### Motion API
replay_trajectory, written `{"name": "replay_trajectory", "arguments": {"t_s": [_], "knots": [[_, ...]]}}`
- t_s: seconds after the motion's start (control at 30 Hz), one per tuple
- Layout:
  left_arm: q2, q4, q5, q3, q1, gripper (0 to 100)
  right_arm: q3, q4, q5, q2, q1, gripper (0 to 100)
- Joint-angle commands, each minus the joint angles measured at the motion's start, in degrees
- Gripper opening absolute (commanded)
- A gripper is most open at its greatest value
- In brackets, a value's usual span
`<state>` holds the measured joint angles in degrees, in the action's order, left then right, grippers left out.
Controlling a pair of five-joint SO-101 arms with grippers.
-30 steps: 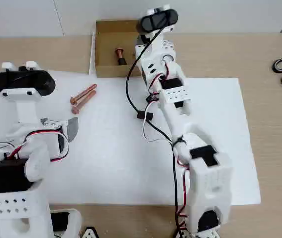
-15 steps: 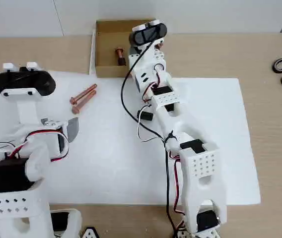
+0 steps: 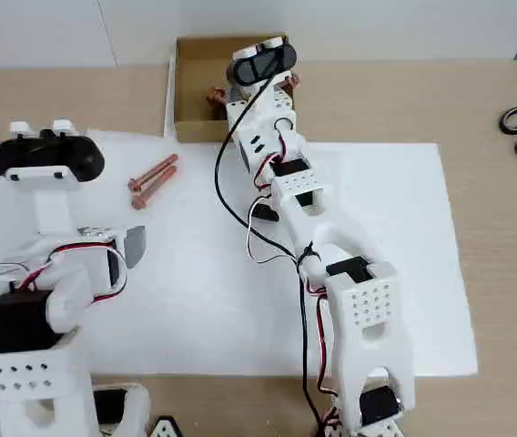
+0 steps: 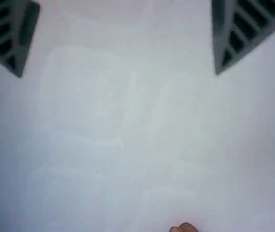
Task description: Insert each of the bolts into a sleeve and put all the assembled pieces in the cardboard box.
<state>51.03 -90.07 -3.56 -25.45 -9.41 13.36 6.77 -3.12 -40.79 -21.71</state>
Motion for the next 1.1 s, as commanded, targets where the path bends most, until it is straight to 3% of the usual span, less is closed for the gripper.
{"name": "replay_trajectory", "arguments": {"t_s": [0.0, 0.3, 0.53, 0.87, 1.07], "knots": [[0.79, -0.18, 0.09, 0.31, 0.09, 24, 3.16, -5.67, 0.35, 6.02, 0.92, 14.5], [0.79, -0.26, 0.09, 0.31, 0.0, 24, 3.08, -40.84, 0.26, 25.71, 1.45, 14.5], [0.79, -0.18, 0.09, 0.31, -0.18, 24, 3.08, -61.67, 0.26, 35.74, 1.36, 14.5], [0.79, -0.18, 0.09, 0.31, -0.26, 24, 3.08, -87.08, 0.44, 42.68, -2.24, 14.4], [0.79, -0.18, 0.09, 0.22, -0.26, 24, 2.37, -89.1, 0.7, 38.9, -5.76, 14.6]]}}
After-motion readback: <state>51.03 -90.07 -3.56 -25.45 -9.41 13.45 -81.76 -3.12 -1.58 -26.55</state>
